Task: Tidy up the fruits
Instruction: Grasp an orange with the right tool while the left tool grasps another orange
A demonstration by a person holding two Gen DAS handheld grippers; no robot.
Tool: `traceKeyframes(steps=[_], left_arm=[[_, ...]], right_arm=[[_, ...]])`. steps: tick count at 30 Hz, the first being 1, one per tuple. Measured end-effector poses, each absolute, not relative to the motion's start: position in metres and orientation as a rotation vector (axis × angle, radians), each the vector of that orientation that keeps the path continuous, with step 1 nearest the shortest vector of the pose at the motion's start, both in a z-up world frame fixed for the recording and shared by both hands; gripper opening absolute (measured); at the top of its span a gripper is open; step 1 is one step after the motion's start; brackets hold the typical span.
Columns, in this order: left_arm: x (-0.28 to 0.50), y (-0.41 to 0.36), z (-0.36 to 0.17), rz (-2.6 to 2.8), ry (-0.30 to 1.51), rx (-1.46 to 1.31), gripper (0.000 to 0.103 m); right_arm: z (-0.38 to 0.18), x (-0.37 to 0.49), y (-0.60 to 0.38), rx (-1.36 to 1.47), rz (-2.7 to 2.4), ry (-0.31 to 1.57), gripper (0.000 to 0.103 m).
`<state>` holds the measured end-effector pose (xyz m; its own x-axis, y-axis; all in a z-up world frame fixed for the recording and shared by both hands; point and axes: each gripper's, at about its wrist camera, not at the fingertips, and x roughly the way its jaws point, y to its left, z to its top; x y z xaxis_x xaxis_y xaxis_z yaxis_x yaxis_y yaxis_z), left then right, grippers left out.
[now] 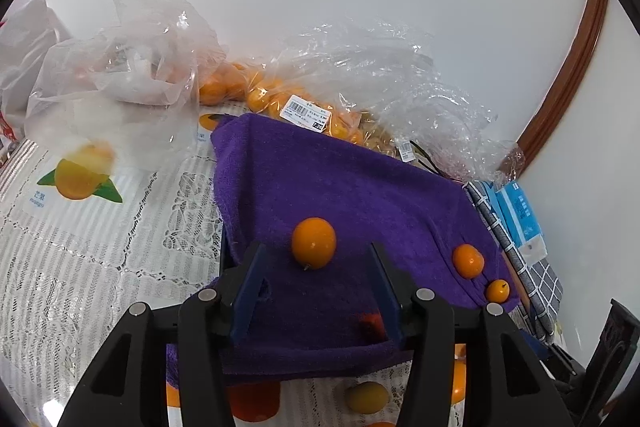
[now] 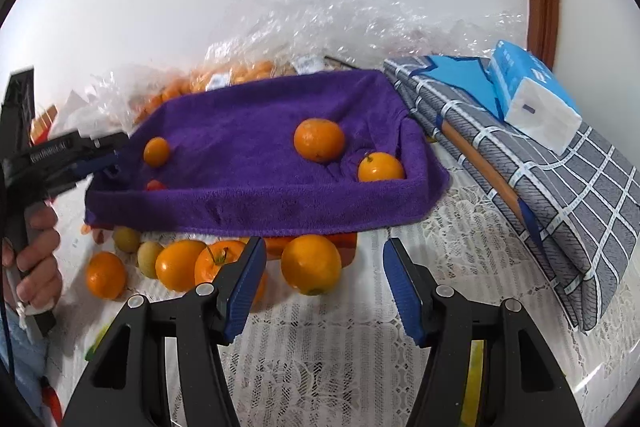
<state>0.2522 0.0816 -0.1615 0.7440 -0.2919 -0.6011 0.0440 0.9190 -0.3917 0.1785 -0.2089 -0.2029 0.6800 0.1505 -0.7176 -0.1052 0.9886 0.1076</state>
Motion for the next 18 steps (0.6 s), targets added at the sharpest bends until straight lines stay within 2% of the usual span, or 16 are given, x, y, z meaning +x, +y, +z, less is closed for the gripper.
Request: traceKeyframes(steps=[5,10,16,18], left_arm=[[0.252,0.081,-0.162,-0.2,0.714,-0.368,0.05],[0.25,0.077,-0.16,-0.198,0.702,-0.34,0.05],[0.249,0.082,-0.16,-0.189,0.7,-0.357,0.05],[0.25,0.084,-0.159,-0.19,0.7,-0.376,0.05]], right_arm=[[-0.205,0.18,-0.207,0.041,0.127,0.82,0.06],[-0.21,0.183,-0.21,0.051,0.121,0.856,0.056],[-0.212,0.186,-0.202,0.007,0.126,0.874,0.051],[-0.213,0.187,-0.204,0.022,0.136,0.881,0.045]])
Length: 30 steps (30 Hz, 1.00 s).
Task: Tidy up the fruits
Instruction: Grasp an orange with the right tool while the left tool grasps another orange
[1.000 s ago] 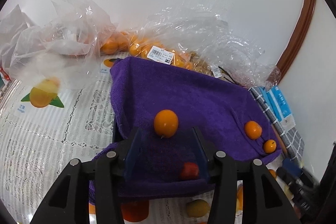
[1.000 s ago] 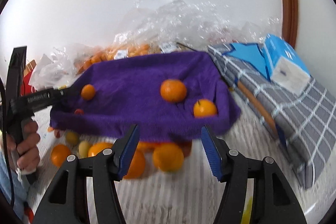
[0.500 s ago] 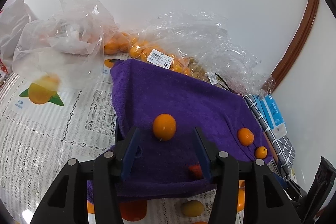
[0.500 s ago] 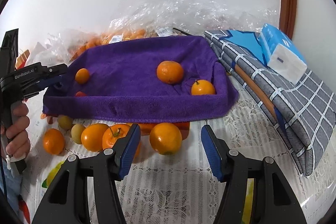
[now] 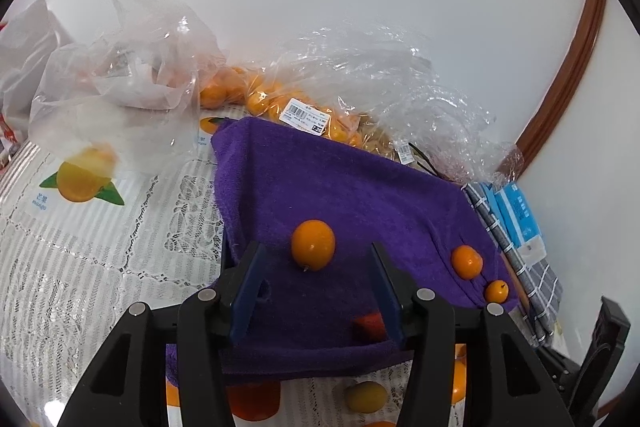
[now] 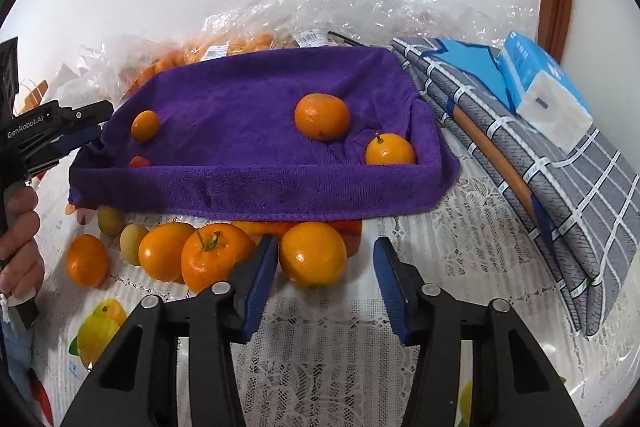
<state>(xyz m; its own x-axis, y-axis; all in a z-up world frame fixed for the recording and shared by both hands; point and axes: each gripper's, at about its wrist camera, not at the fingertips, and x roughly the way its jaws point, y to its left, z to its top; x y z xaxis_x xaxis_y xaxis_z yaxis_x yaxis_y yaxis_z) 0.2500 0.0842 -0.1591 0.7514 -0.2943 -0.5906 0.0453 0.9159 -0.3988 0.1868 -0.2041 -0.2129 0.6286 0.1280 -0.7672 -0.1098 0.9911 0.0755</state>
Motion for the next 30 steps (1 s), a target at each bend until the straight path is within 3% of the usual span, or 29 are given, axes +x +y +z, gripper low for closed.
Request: traceKeyframes(steps=[2,14,22,26,30], left_arm=[[0.25,0.087,-0.158,-0.195,0.697,-0.398,0.05],[0.238,0.08,-0.152,-0.193,0.674,-0.35,0.05],[0.192,0.061,-0.149,-0.273,0.712,-0.266,0.05],[0.176,0.053,-0.157,-0.341,0.755,-0.266,0.057],[0.165,0.042,-0.164,-0.36,0.779,-0.206,0.058]], right_arm=[[-0.214,0.187,-0.205,0.035,0.159,0.886,0.034],[-0.207,0.181,-0.225,0.163,0.178,0.825,0.034],[-0.206,0.18,-0.217,0.105,0.161,0.825,0.034],[-0.205,0.178,-0.216,0.088,0.157,0.82,0.034],[-0.206,0.178,-0.217,0.086,0.163,0.824,0.034]])
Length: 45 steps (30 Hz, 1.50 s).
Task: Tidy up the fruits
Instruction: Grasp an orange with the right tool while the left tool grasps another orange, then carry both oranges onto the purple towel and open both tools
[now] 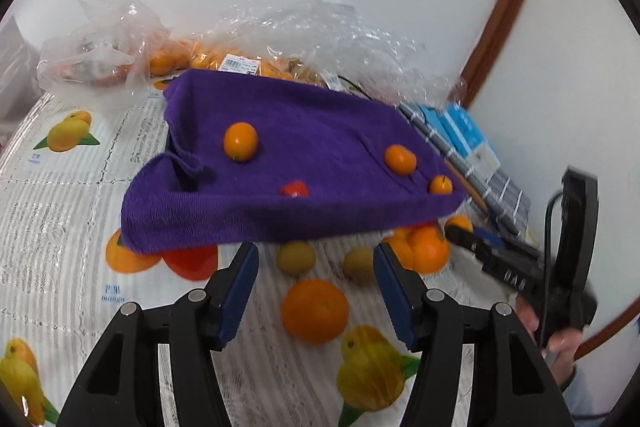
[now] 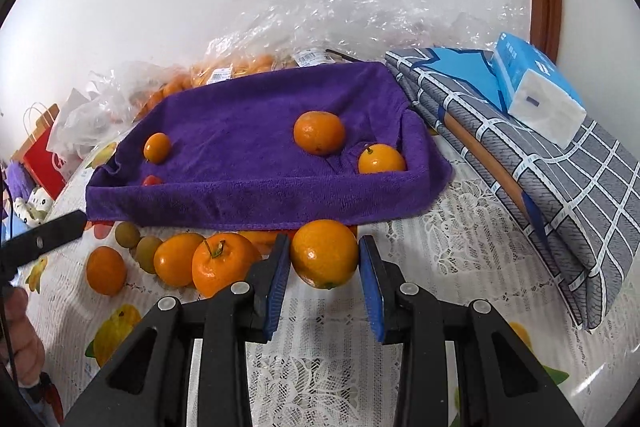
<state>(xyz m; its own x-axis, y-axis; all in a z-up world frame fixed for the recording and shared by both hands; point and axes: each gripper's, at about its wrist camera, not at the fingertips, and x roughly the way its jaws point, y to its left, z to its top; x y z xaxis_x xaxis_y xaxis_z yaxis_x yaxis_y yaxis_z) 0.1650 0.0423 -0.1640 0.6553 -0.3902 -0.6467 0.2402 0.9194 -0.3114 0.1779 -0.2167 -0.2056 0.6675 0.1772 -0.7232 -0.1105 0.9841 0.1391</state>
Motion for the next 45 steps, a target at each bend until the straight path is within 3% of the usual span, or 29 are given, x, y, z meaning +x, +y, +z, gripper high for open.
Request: traceKeyframes(steps=[13,15,35,45], left_arm=[[0.162,0.014,-0.188,-0.348,0.896,-0.041,0.057],[0.16,0.01,-0.189,-0.333,0.884,-0.006,0.038],[0.167,0.065,-0.142,-0.265,0.725,-0.245,0.038],[0.221,0.071,-0.108,-0.218,0.642,-0.284,0.038]], right_arm=[[-0.204,0.178,-0.221,0.123,0.165,0.816,0.034],[-0.204,0.177,-0.22,0.121,0.163,0.812,0.034],[-0.18,0.163,-0.218,0.145,0.216,0.711,0.034],[-0.123,0.201,-0.213,0.076,0.213,0.61,0.034]])
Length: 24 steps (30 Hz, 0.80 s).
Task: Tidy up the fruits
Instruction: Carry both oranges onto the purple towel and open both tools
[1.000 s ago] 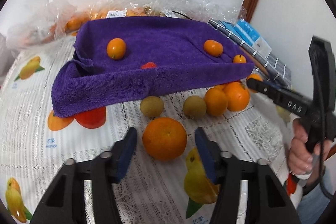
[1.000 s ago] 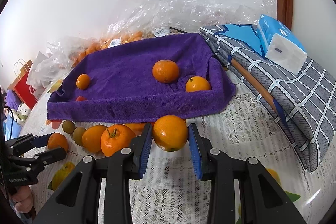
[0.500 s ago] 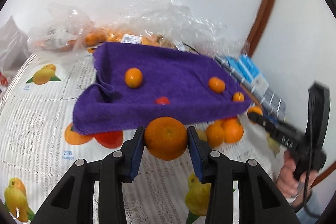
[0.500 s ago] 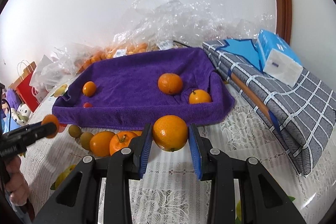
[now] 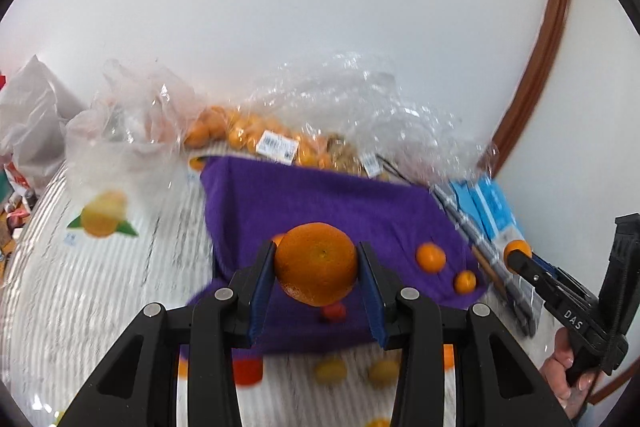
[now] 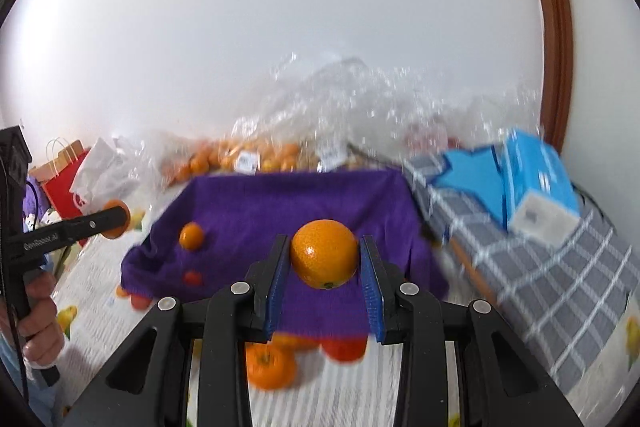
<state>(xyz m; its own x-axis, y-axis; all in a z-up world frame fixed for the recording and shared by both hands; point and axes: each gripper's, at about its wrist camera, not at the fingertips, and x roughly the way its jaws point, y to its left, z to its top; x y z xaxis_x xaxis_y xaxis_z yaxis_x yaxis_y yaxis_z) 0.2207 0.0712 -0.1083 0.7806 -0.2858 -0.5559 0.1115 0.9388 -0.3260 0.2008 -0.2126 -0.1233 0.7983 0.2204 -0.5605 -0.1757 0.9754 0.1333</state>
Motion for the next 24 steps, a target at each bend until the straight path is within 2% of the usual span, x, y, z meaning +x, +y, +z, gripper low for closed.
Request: traceKeyframes(steps=[6,15,24], left_arm=[[0.249,0.085,-0.13,-0.21,0.64,-0.42,0.038],[0.265,0.085,-0.167,-0.225,0.752,-0.429,0.038],[0.262,0.079,-0.173,-0.177,0.764,-0.375,0.038]], right_arm=[[-0.126,0.235,-0.202,0.084,0.229,0.607,0.034],[-0.175,0.256,-0.197,0.096,0.268,0.755,0.034],[-0.198,0.262,-0.194,0.082,0.26,0.835,0.034]])
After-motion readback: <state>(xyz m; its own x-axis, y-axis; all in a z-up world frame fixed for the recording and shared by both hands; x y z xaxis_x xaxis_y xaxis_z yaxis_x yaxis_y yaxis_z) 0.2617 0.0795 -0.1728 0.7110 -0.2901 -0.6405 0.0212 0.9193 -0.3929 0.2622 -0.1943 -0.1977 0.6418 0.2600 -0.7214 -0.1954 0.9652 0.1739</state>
